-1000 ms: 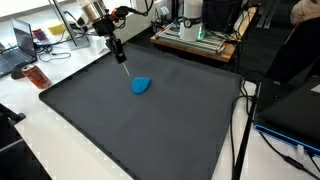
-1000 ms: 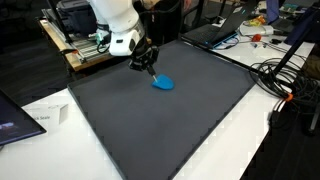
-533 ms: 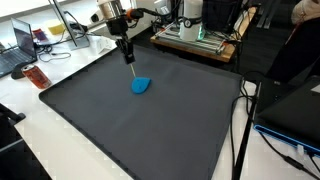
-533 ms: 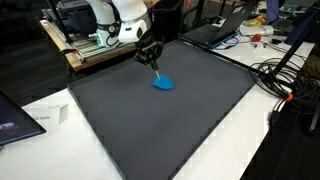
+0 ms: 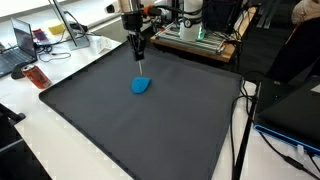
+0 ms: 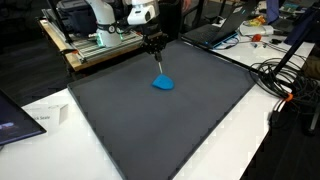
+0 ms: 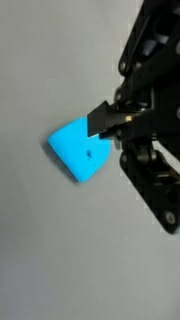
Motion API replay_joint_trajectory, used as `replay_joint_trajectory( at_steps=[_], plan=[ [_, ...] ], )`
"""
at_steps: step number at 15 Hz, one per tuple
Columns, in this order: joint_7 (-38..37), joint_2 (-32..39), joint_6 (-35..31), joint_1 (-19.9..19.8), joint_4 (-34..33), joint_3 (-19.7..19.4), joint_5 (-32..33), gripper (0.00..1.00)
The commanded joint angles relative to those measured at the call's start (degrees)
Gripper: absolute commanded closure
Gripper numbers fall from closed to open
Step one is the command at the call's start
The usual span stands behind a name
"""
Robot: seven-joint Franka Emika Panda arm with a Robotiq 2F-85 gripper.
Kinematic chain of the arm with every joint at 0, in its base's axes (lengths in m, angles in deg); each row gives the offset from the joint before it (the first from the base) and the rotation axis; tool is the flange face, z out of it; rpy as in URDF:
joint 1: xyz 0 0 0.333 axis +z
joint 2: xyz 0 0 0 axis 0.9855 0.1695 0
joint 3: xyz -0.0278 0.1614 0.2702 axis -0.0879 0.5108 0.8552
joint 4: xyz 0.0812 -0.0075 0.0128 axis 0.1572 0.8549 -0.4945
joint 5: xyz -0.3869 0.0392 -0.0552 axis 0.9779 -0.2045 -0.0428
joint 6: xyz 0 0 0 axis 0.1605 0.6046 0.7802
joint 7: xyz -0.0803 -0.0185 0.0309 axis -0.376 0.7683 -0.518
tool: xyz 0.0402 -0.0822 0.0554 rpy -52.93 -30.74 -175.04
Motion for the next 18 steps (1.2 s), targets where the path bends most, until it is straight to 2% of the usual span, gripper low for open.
replay_joint_trajectory(
  at_steps=[1, 4, 6, 7, 12, 13, 18],
  plan=[
    [-14.4, -5.3, -1.1, 3.3, 3.8, -0.9, 11.4, 0.97],
    [-26.5, -6.5, 2.3, 4.4, 2.3, 0.0, 21.7, 0.97],
    [-30.1, -6.9, 2.1, 5.0, 1.4, 0.8, 26.3, 0.97],
    [-25.6, -5.1, 1.1, 4.7, 1.4, 0.3, 22.0, 0.88],
    [-28.2, -5.8, 1.2, 4.9, 1.2, 0.8, 24.4, 0.88],
    [-28.2, -5.8, 1.2, 4.9, 1.2, 0.8, 24.4, 0.97],
    [-30.0, -2.9, 7.2, 5.8, -2.8, 1.5, 25.0, 0.97]
  ],
)
